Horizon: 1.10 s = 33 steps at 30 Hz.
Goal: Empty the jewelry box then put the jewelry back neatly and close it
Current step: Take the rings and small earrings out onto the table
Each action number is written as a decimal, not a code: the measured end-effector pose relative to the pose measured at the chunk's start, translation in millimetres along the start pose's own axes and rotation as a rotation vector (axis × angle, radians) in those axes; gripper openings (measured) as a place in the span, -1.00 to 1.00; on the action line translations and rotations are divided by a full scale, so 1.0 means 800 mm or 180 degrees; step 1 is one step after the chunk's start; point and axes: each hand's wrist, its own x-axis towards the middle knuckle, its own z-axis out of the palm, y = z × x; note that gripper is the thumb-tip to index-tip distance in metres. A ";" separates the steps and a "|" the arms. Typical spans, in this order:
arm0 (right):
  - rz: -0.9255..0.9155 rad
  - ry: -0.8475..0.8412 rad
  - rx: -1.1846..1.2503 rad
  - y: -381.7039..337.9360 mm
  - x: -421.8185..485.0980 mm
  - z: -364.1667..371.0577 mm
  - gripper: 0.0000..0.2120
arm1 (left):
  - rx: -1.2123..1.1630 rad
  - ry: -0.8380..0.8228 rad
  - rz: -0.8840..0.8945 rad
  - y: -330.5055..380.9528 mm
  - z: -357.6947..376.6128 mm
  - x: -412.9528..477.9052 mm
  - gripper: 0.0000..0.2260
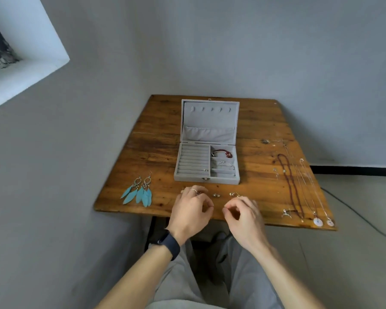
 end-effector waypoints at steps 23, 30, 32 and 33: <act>0.0284 0.0005 0.0357 0.017 -0.003 0.011 -0.88 | 0.0332 -0.0241 -0.0134 0.006 0.013 0.000 -0.86; 0.0189 0.0147 0.0316 0.018 -0.003 0.015 -0.93 | 0.0393 -0.0212 -0.0086 0.007 0.014 -0.001 -0.85; 0.0169 0.0174 0.0281 0.018 -0.004 0.018 -0.92 | 0.0377 -0.0198 -0.0056 0.008 0.015 -0.002 -0.86; 0.0159 0.0187 0.0262 0.018 -0.004 0.019 -0.92 | 0.0361 -0.0190 -0.0045 0.008 0.015 -0.002 -0.86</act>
